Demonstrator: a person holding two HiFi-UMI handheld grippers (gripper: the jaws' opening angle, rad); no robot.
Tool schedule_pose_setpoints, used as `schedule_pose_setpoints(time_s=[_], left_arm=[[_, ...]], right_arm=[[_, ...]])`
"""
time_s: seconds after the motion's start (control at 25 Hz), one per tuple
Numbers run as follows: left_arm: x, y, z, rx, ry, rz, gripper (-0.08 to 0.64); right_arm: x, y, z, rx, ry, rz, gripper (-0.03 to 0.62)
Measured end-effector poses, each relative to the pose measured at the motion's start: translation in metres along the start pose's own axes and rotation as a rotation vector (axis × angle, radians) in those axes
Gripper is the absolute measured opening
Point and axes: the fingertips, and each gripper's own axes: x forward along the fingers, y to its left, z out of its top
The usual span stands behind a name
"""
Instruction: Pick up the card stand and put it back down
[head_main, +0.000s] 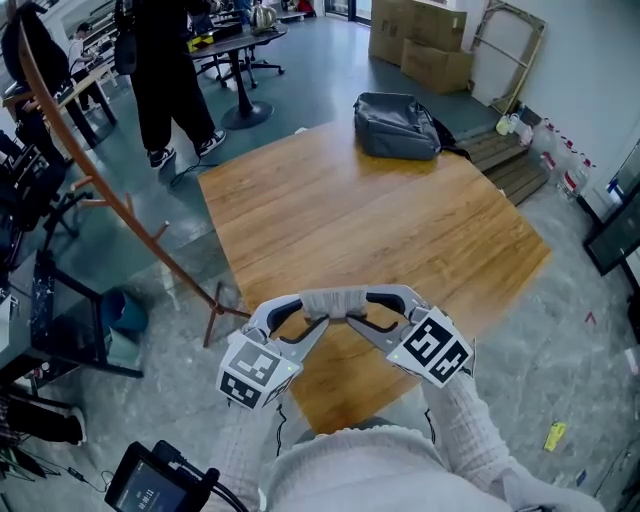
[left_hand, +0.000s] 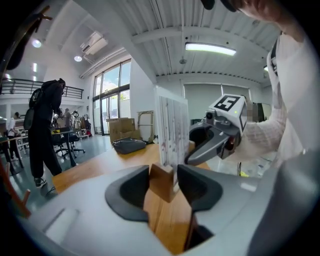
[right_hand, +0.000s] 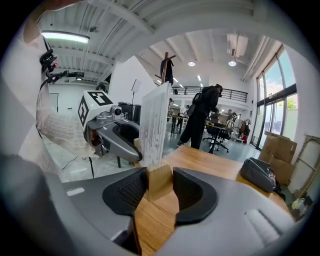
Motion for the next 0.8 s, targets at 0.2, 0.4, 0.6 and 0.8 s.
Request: schedule_pose_setpoints(time_s=[0.2, 0.4, 0.6, 0.8], left_arm=[[0.0014, 0.0010, -0.0007, 0.002, 0.003, 0.006, 0.179], [0.0019, 0.0012, -0.0029, -0.001, 0.005, 0.000, 0.178], [0.0013, 0.0012, -0.0032, 0.009, 0.007, 0.002, 0.175], [0.0009, 0.0012, -0.0019, 0.015, -0.001, 0.005, 0.178]], right_arm=[[0.0014, -0.0012, -0.0004, -0.004, -0.001, -0.001, 0.160], [0.0028, -0.0006, -0.0021, -0.010, 0.004, -0.008, 0.160], [0.0026, -0.0001, -0.0023, 0.007, -0.002, -0.010, 0.160], [0.0025, -0.0002, -0.0023, 0.017, -0.008, -0.014, 0.160]])
